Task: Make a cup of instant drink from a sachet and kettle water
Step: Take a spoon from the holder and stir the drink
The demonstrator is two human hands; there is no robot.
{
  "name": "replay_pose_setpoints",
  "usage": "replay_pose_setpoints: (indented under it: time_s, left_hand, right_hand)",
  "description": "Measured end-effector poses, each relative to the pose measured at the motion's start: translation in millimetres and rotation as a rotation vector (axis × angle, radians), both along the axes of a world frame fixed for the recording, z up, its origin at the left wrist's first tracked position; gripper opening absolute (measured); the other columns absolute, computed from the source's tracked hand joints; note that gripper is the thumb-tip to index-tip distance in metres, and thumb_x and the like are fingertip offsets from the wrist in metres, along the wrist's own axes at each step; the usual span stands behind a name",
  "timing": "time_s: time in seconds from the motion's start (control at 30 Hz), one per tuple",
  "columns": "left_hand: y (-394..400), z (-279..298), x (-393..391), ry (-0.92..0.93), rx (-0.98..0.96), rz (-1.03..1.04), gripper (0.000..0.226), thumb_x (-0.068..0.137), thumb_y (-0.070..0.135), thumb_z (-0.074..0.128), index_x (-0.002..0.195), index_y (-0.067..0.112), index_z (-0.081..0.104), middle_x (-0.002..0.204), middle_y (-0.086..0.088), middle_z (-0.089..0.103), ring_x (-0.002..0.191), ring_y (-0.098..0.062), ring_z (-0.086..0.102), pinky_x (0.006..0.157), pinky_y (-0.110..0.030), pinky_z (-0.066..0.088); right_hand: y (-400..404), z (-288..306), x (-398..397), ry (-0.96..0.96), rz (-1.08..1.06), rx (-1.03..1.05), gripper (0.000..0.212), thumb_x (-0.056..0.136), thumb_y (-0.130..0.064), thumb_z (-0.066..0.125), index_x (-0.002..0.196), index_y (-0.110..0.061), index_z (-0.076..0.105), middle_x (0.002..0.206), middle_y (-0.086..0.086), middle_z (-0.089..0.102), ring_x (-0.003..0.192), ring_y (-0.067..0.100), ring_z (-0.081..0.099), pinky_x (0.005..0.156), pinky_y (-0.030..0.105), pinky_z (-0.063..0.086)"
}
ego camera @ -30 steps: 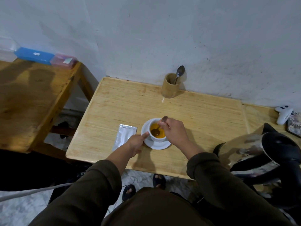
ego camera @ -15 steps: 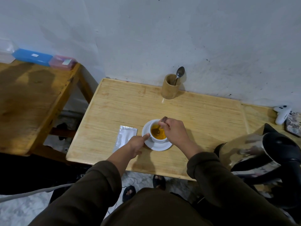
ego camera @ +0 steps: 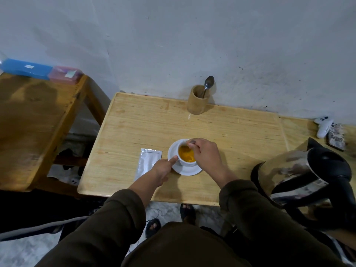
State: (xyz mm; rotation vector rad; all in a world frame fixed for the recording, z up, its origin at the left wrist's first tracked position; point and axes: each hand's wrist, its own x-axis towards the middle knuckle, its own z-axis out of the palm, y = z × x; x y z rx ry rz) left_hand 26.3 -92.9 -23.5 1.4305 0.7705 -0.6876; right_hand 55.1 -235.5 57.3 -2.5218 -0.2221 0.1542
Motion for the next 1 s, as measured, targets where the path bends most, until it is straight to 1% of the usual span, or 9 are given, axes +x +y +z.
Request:
replay_pose_setpoints:
  time_s: [0.13, 0.33, 0.43, 0.5, 0.57, 0.7, 0.8, 0.87, 1.0]
  left_hand:
    - [-0.5, -2.2, -0.4, -0.035, 0.024, -0.022, 0.062, 0.089, 0.05, 0.052, 0.129, 0.003, 0.054, 0.13, -0.011, 0.059, 0.12, -0.028, 0.053, 0.09, -0.036, 0.041]
    - [-3.7, 0.3, -2.0, -0.059, 0.029, 0.015, 0.064, 0.088, 0.05, 0.054, 0.129, 0.002, 0.054, 0.131, -0.015, 0.059, 0.122, -0.033, 0.054, 0.103, -0.043, 0.042]
    - [-8.3, 2.7, -3.4, -0.075, 0.067, 0.031, 0.061, 0.091, 0.048, 0.051, 0.131, 0.003, 0.052, 0.131, -0.016, 0.058, 0.121, -0.034, 0.053, 0.102, -0.045, 0.043]
    - [-11.0, 5.0, -4.8, -0.121, 0.101, 0.041, 0.059, 0.092, 0.046, 0.049, 0.133, 0.003, 0.05, 0.132, -0.018, 0.057, 0.121, -0.035, 0.053, 0.097, -0.042, 0.045]
    - [-12.7, 6.9, -6.3, -0.156, 0.107, 0.075, 0.056, 0.093, 0.042, 0.05, 0.134, 0.005, 0.049, 0.132, -0.018, 0.057, 0.121, -0.036, 0.053, 0.095, -0.043, 0.047]
    - [-12.9, 8.5, -6.5, -0.15, 0.082, 0.087, 0.055, 0.093, 0.041, 0.051, 0.135, 0.007, 0.047, 0.133, -0.016, 0.056, 0.122, -0.034, 0.052, 0.099, -0.045, 0.045]
    - [-14.9, 9.4, -6.4, -0.136, 0.061, 0.1, 0.054, 0.093, 0.04, 0.05, 0.137, 0.008, 0.045, 0.133, -0.014, 0.055, 0.122, -0.033, 0.051, 0.095, -0.043, 0.045]
    - [-16.6, 10.6, -7.8, -0.131, 0.066, 0.114, 0.054, 0.094, 0.04, 0.05, 0.137, 0.008, 0.044, 0.134, -0.015, 0.053, 0.124, -0.032, 0.049, 0.101, -0.044, 0.043]
    - [-21.3, 10.8, -10.4, -0.174, 0.102, 0.149, 0.052, 0.094, 0.039, 0.051, 0.134, 0.007, 0.047, 0.134, -0.017, 0.055, 0.124, -0.034, 0.051, 0.103, -0.046, 0.042]
  right_hand:
    - [0.1, 5.9, -16.3, 0.085, -0.056, 0.096, 0.023, 0.092, -0.021, 0.056, 0.1, -0.009, 0.073, 0.103, 0.008, 0.074, 0.095, 0.023, 0.066, 0.082, 0.028, 0.047]
    - [-9.6, 13.0, -45.3, 0.173, -0.139, 0.235, 0.019, 0.088, -0.016, 0.062, 0.099, -0.008, 0.075, 0.094, 0.011, 0.076, 0.081, 0.019, 0.069, 0.079, 0.031, 0.052]
    - [-17.0, 11.5, -60.2, 0.244, -0.206, 0.334, 0.02, 0.083, -0.014, 0.068, 0.101, -0.007, 0.074, 0.09, 0.012, 0.075, 0.06, -0.006, 0.064, 0.064, 0.008, 0.05]
    - [-21.9, 8.7, -68.8, 0.341, -0.251, 0.437, 0.023, 0.082, -0.007, 0.07, 0.104, -0.001, 0.071, 0.075, 0.005, 0.073, 0.05, -0.012, 0.06, 0.053, 0.001, 0.044]
    - [-27.3, 7.5, -76.5, 0.415, -0.276, 0.5, 0.022, 0.084, 0.0, 0.066, 0.106, 0.004, 0.069, 0.061, -0.007, 0.071, 0.047, -0.012, 0.059, 0.046, 0.002, 0.04]
    - [-35.9, 6.5, -81.7, 0.487, -0.298, 0.515, 0.023, 0.092, -0.005, 0.053, 0.104, -0.002, 0.071, 0.086, 0.005, 0.074, 0.057, -0.006, 0.062, 0.053, 0.013, 0.044]
    - [-41.0, 5.9, -83.3, 0.545, -0.338, 0.557, 0.021, 0.09, -0.011, 0.054, 0.098, -0.009, 0.074, 0.076, -0.005, 0.073, 0.057, -0.004, 0.062, 0.058, 0.019, 0.044]
    - [-44.4, 4.8, -84.9, 0.55, -0.306, 0.528, 0.02, 0.089, -0.01, 0.056, 0.1, -0.009, 0.073, 0.079, -0.003, 0.073, 0.063, -0.003, 0.062, 0.059, 0.018, 0.044]
    - [-55.0, -3.2, -88.0, 0.565, -0.31, 0.595, 0.017, 0.087, -0.001, 0.059, 0.084, -0.017, 0.064, 0.061, -0.012, 0.072, 0.056, -0.007, 0.062, 0.05, 0.014, 0.041]
